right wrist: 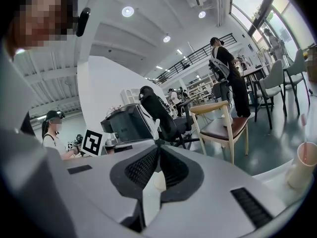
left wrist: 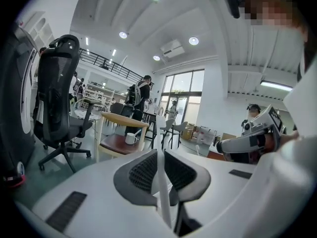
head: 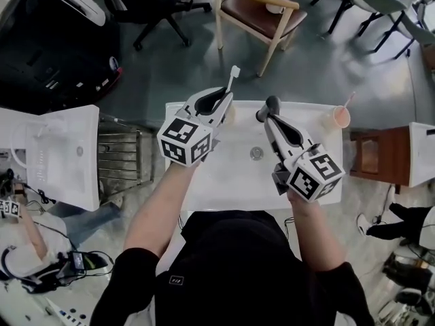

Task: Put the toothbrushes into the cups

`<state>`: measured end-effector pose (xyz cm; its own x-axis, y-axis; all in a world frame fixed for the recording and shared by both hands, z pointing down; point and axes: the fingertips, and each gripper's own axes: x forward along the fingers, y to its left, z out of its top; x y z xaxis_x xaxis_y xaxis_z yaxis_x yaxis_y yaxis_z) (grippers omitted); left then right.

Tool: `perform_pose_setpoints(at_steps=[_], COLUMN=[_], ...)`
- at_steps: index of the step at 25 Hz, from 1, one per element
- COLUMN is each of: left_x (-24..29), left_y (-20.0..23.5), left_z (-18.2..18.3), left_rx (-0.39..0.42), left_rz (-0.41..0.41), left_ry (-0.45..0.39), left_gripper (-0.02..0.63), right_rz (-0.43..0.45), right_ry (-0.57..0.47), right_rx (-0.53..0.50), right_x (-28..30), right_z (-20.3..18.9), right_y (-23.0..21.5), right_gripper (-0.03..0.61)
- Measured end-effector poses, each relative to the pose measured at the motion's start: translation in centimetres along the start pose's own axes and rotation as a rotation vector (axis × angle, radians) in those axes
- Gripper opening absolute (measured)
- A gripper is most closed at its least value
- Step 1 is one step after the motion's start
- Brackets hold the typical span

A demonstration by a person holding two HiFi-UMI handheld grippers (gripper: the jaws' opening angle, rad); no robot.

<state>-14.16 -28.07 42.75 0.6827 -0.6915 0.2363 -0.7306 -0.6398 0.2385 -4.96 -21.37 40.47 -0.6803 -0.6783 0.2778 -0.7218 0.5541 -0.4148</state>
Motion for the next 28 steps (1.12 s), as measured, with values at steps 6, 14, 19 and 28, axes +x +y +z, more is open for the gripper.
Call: perform_pose_setpoints(at_steps=[6, 14, 19, 28], left_x=[2.3, 3.0, 3.0, 3.3], left_y=[1.2, 2.3, 2.4, 2.9], left_z=[-2.1, -5.1, -5.4, -5.8], left_rx=[0.012, -0.016, -0.030, -0.039], left_rz=[0.010, 0.020, 0.023, 0.031], left_ry=[0.019, 0.060, 0.054, 0.047], left_gripper=[0.054, 0.054, 0.054, 0.054], right_rz=[-0.012, -0.022, -0.005, -0.005], right_ry=[0.008, 0.009, -0.005, -0.002], right_rx=[0.011, 0.035, 0.030, 0.035], right_x=[0.1, 0.4, 0.3, -0.1], right_z=[-0.1, -0.3, -0.5, -0.6], right_y=[-1.1, -1.5, -1.5, -1.6], right_gripper=[0.038, 0.038, 0.038, 0.038])
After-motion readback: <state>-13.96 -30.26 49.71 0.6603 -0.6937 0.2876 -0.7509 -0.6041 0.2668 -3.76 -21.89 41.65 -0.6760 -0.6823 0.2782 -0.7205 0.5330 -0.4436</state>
